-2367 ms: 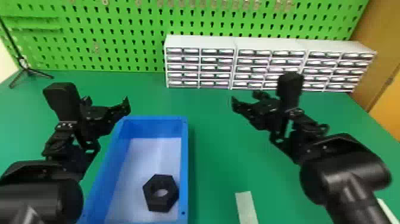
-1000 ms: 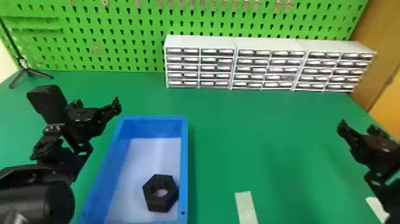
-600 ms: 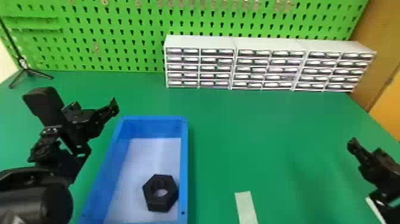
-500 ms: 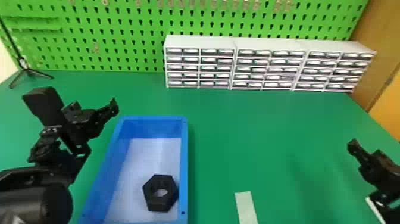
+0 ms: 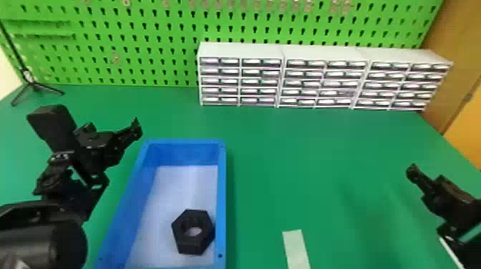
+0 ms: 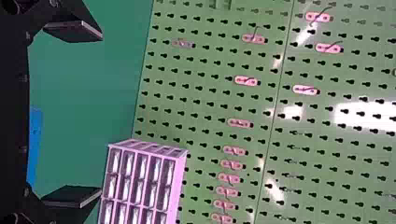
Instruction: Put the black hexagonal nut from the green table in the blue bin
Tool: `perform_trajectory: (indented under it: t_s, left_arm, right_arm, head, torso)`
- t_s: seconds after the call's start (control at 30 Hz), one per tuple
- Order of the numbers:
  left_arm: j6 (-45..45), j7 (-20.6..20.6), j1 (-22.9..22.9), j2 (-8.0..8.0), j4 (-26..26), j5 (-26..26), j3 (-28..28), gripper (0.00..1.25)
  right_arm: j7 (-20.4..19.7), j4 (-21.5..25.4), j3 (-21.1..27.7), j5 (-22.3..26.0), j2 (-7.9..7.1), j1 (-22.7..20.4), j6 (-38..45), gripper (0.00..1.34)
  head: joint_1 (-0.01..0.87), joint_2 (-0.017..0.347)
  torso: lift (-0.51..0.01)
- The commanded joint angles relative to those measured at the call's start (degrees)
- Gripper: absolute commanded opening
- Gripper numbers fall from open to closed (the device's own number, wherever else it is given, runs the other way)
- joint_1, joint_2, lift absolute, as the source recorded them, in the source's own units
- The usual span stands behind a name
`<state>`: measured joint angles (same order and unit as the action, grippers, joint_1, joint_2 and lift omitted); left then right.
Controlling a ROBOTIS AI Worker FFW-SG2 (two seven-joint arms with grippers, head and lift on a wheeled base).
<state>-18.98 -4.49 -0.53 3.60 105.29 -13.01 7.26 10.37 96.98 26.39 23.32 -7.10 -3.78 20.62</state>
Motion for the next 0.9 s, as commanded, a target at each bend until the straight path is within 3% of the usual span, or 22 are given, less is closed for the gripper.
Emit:
perform_trajectory:
  t_s: [0.0,0.47,0.87]
  left_arm:
    - [0.00,0.00,0.00,0.00,0.00,0.00,0.03,1.12]
    - [0.00,0.18,-0.09,0.00,0.00,0.18,-0.41,1.13]
    - [0.00,0.62,-0.18,0.00,0.00,0.18,-0.85,1.13]
  right_arm:
    - [0.00,-1.26,-1.43,0.85,-0.99,0.88,0.38,0.87]
    - [1.58,-5.66,-6.88,2.60,-2.57,4.66,0.29,0.87]
    - [1.58,-6.27,-8.11,2.08,-2.66,5.54,0.38,0.87]
  head:
    - [0.692,0.008]
    - [0.692,0.008]
    - [0.692,0.008]
  torso:
    - [-0.097]
    - [-0.097]
    - [-0.097]
